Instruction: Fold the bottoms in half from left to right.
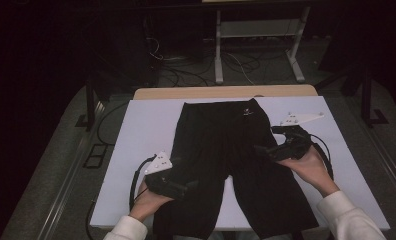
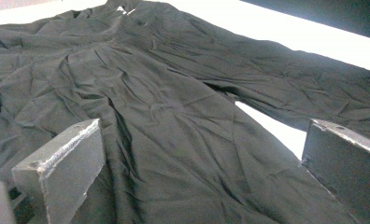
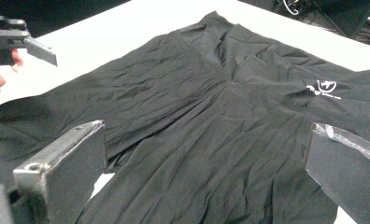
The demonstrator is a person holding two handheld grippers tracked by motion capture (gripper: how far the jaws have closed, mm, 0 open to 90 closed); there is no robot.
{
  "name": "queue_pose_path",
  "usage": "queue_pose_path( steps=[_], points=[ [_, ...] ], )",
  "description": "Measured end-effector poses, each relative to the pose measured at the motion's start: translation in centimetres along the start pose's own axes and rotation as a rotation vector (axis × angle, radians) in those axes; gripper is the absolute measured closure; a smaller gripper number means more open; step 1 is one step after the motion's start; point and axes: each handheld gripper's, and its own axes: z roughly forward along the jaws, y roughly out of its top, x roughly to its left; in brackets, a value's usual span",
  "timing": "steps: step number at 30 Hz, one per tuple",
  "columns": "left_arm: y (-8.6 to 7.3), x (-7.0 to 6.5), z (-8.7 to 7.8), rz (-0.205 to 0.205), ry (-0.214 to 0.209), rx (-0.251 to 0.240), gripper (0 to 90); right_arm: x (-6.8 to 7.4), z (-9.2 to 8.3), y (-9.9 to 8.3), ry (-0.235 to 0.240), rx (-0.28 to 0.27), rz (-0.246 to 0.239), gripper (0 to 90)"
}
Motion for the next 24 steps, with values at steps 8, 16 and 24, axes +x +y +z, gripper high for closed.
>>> queue_pose_path(
  steps=[8, 16, 24],
  points=[
    [0.0, 0.0, 0.0, -0.001, 0.001, -0.002, 0.0, -0.2, 1.1, 1.3, 0.007, 0.005, -0.006, 0.0],
    [0.0, 0.0, 0.0, -0.001, -0.003, -0.002, 0.0, -0.3, 2.2, 2.6, 0.013, 0.003, -0.012, 0.0],
    [0.0, 0.0, 0.0, 0.0, -0.006, -0.002, 0.0, -0.4, 3.3, 3.7, 0.015, 0.011, -0.016, 0.0]
  ],
)
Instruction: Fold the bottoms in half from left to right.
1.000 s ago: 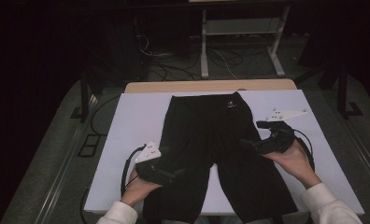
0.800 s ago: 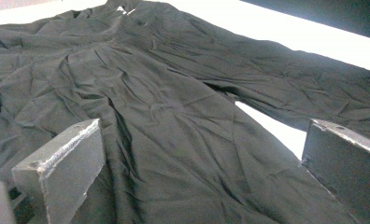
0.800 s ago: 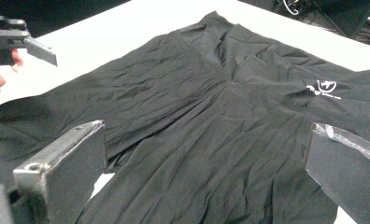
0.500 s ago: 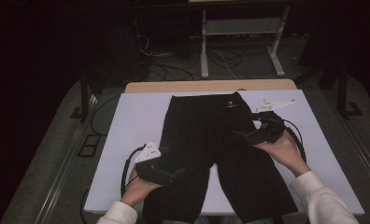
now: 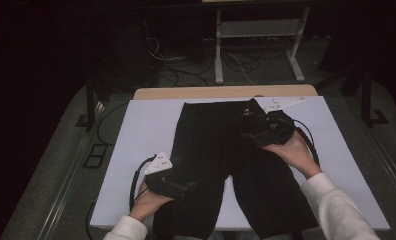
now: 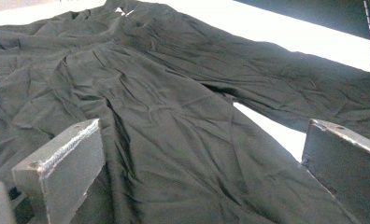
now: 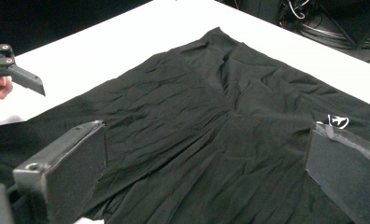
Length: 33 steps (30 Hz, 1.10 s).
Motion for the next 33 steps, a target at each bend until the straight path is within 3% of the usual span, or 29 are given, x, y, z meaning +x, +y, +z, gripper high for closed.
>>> queue_pose_path(
  steps=[33],
  points=[
    [0.0, 0.1, 0.1, 0.0, -0.003, 0.003, 0.0, -0.3, 6.8, 4.1, 0.014, 0.019, -0.001, 0.0]
  ],
)
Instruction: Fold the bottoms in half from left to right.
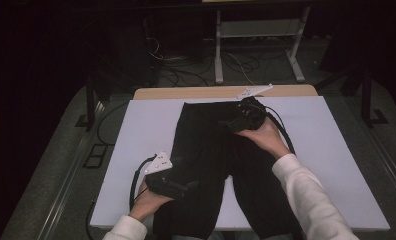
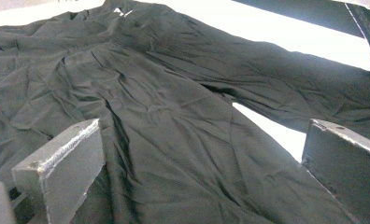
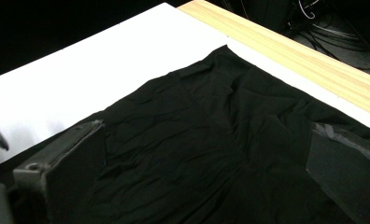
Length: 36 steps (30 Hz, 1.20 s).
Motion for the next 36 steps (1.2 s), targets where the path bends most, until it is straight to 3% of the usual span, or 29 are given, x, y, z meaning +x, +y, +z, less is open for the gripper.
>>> queue_pose_path(
  steps=[10, 36],
  points=[
    [0.0, 0.0, -0.1, -0.001, -0.001, -0.004, 0.0, -0.1, 2.2, 1.6, 0.004, 0.003, 0.001, 0.0],
    [0.0, 0.1, -0.2, -0.005, -0.006, -0.013, 0.0, 0.0, 7.8, 3.3, -0.008, 0.017, 0.003, 0.0]
  ],
)
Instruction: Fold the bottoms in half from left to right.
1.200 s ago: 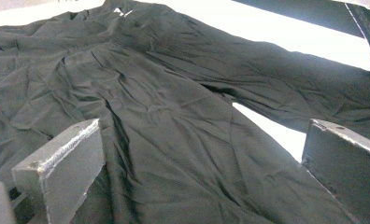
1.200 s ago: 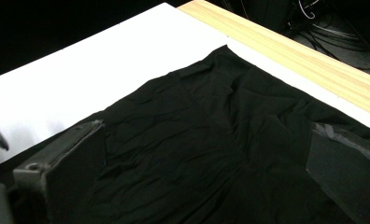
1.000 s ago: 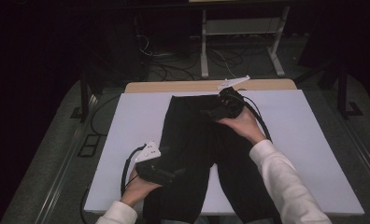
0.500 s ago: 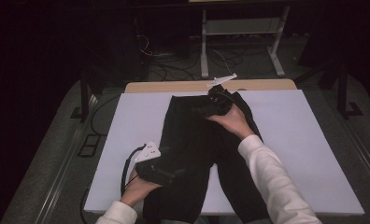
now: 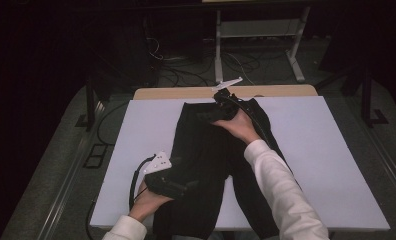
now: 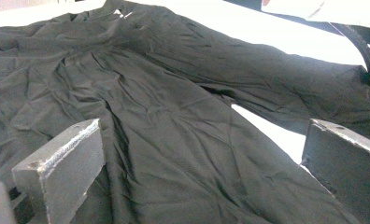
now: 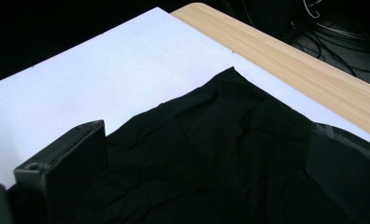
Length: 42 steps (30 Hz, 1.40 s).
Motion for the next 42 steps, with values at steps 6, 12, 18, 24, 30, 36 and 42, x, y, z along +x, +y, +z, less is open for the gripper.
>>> queue_pose_path(
  steps=[6, 12, 18, 24, 30, 36, 42],
  points=[
    [0.0, 0.0, 0.0, -0.003, -0.002, 0.0, 0.0, -0.1, 1.2, 0.5, -0.005, -0.002, 0.011, 0.0],
    [0.0, -0.1, 0.0, -0.004, -0.006, -0.002, 0.0, -0.2, 2.2, 0.7, -0.011, 0.006, 0.017, 0.0],
    [0.0, -0.1, 0.0, -0.003, -0.011, -0.002, 0.0, -0.2, 3.4, 0.9, -0.016, 0.015, 0.015, 0.0],
    [0.0, -0.1, -0.1, -0.004, -0.012, -0.007, 0.0, -0.2, 4.6, 1.4, -0.019, 0.02, 0.016, 0.0],
    [0.0, 0.0, -0.3, -0.021, -0.009, -0.024, 0.0, 0.3, 5.8, 1.9, -0.007, 0.006, 0.017, 0.0],
    [0.0, 0.1, -0.4, -0.025, -0.009, -0.03, 0.0, 1.0, 7.3, 2.1, -0.016, 0.035, 0.004, 1.1],
    [0.0, 0.1, -0.4, -0.025, -0.012, -0.032, 0.0, 1.3, 8.9, 2.3, -0.013, 0.036, 0.001, 1.2]
  ],
)
